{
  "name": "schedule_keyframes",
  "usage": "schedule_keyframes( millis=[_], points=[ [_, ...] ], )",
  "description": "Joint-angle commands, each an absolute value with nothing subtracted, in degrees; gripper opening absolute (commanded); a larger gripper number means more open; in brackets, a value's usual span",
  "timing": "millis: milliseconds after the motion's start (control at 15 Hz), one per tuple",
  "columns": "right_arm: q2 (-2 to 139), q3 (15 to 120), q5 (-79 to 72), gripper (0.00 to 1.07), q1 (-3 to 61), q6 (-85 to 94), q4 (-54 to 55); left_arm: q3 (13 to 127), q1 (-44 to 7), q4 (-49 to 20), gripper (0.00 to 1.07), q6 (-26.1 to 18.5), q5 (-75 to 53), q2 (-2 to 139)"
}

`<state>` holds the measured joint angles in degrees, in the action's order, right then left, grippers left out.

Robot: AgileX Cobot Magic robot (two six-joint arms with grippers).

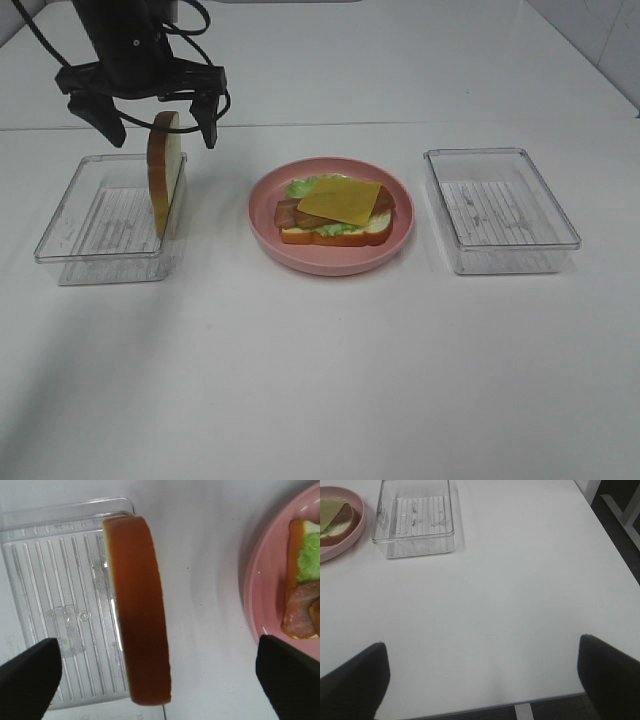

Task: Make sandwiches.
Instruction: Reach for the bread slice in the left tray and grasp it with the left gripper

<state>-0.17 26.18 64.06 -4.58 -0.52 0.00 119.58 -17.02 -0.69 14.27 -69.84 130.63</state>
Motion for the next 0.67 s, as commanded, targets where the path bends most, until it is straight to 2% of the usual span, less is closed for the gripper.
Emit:
schedule_keyframes(
  millis=[67, 333, 533, 600, 667],
  points=[
    [-1.9, 26.5, 63.9, 0.99, -4.9, 0.0, 0.0, 119.4, -17.0, -0.8, 1.02, 15.4, -71.2, 132.6],
    [-1.9, 26.5, 63.9, 0.99, -4.9, 0.0, 0.0, 119.4, -17.0, -0.4, 0.95, 15.9, -71.3, 133.6],
    [-1.9, 26.5, 63.9, 0.99, -4.9, 0.0, 0.0, 119.4, -17.0, 1.2, 0.71, 17.1, -73.5, 133.6],
    [-1.9, 26.5, 63.9, 0.99, -4.9, 0.0, 0.0, 119.4, -17.0, 2.0, 0.40, 17.2, -74.7, 133.3],
    [-1.9, 26.5, 63.9, 0.99, -4.9, 0.0, 0.0, 119.4, -17.0, 2.8, 0.22, 17.1, -75.0, 133.1]
  ],
)
